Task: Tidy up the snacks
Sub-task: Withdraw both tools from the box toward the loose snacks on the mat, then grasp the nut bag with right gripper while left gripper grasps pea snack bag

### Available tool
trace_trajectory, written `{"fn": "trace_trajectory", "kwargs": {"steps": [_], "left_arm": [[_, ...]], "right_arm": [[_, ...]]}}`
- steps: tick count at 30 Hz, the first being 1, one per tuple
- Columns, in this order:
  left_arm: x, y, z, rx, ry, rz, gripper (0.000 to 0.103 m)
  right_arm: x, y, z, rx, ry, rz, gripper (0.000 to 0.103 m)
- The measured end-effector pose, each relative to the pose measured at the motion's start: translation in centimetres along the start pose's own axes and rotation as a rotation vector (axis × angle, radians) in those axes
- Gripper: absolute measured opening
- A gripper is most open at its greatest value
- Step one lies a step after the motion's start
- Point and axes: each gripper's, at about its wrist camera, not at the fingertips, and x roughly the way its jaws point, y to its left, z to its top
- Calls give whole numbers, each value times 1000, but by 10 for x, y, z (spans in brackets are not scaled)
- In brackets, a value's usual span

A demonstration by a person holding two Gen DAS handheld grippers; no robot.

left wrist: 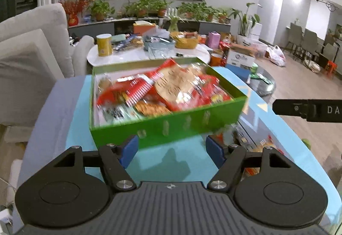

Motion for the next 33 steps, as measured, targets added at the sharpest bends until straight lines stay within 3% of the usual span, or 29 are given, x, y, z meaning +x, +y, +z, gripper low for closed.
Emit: {"fn": "trace_trajectory", "kwargs": {"steps": [8, 17, 28, 33], "left_arm": [[-16, -35, -31, 72, 47, -99, 67], [-32, -86, -69, 271, 83, -241, 69], [-40, -93, -90, 339, 130, -279, 69], [-30, -103, -92, 357, 137, -265, 70]], "right_arm": [[-24, -7, -35, -22, 34, -14, 61], [-54, -26, -72, -80, 85, -50, 61], [-73, -18, -126, -276, 196, 41, 62], [-66, -21, -143, -235, 241, 61, 62]]}}
